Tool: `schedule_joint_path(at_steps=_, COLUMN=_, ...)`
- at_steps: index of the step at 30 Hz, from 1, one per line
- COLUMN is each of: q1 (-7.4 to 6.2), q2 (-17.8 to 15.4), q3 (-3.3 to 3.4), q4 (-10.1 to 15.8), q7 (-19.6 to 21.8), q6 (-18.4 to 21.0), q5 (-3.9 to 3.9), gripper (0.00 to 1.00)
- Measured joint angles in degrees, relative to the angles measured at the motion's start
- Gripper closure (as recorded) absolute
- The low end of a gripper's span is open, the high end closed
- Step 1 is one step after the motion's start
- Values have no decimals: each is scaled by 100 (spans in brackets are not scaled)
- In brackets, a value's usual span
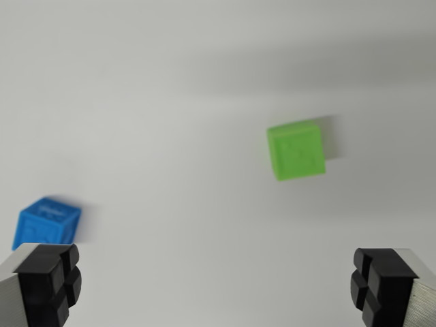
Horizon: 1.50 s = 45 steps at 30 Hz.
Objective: Stack cube
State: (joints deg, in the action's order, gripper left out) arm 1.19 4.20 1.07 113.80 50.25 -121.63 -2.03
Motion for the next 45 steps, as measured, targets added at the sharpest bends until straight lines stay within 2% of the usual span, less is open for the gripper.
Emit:
schedule_joint_path(at_steps=23, q1=2, q2=28, q3=4, q4=51, q7=-28, q6=-56, q5=0, gripper=0)
schedule_joint_path(at_steps=45, q1=49, q2=272, q3=76, q4=393, q7=-380, q6=-566, q5=0, gripper=0)
